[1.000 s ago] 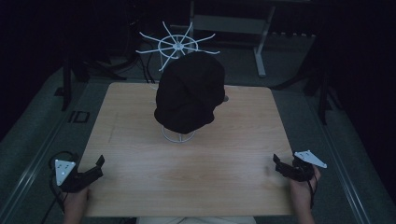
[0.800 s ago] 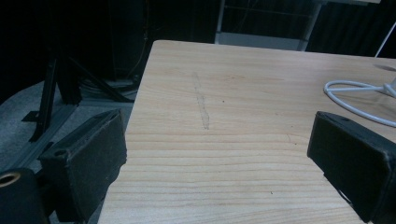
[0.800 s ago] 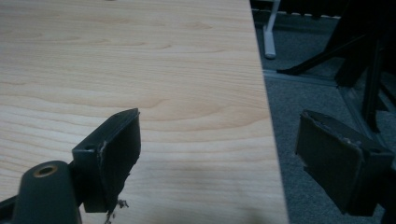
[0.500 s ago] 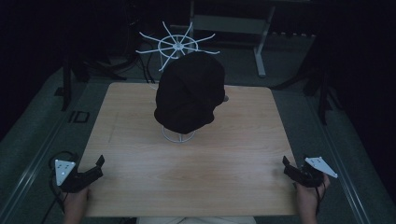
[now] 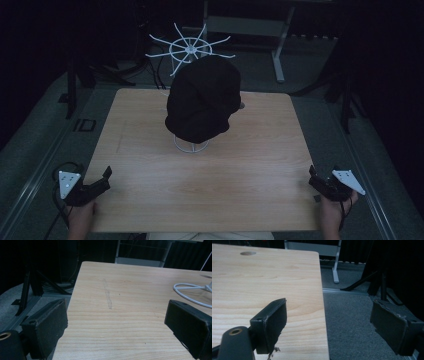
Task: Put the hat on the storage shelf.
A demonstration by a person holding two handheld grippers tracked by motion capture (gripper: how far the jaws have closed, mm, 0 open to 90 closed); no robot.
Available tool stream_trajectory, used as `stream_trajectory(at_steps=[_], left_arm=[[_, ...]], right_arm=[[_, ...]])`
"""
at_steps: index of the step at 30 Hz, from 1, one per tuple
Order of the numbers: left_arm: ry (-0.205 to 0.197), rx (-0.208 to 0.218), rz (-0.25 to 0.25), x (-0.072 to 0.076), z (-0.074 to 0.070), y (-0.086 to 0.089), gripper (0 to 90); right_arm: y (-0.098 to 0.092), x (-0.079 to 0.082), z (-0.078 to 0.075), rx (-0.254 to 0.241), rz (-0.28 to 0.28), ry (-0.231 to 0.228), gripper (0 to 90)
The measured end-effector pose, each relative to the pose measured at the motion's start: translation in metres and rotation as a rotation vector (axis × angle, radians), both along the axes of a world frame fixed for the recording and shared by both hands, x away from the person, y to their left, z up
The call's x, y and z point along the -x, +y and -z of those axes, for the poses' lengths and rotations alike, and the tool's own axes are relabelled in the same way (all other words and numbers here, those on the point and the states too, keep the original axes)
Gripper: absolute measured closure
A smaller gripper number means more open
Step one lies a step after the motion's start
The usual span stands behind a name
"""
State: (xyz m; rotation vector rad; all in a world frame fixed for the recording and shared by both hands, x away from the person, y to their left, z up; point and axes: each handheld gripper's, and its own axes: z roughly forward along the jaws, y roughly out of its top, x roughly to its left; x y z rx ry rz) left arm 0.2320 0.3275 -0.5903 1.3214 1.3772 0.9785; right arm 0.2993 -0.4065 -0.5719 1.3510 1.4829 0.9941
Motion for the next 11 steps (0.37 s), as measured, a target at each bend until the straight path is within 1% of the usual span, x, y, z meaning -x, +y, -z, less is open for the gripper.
stream_trajectory(at_steps=[4, 11], left_arm=[[0.0, 0.0, 0.0, 0.0001, 0.0, 0.0, 5.1], [0.0, 0.001, 0.001, 0.0001, 0.0, 0.0001, 5.0]], right_arm=[[0.0018, -0.0016, 0.0, 0.021, 0.011, 0.013, 13.9], [-0.0002, -0.0022, -0.0001, 0.007, 0.014, 0.016, 14.0]])
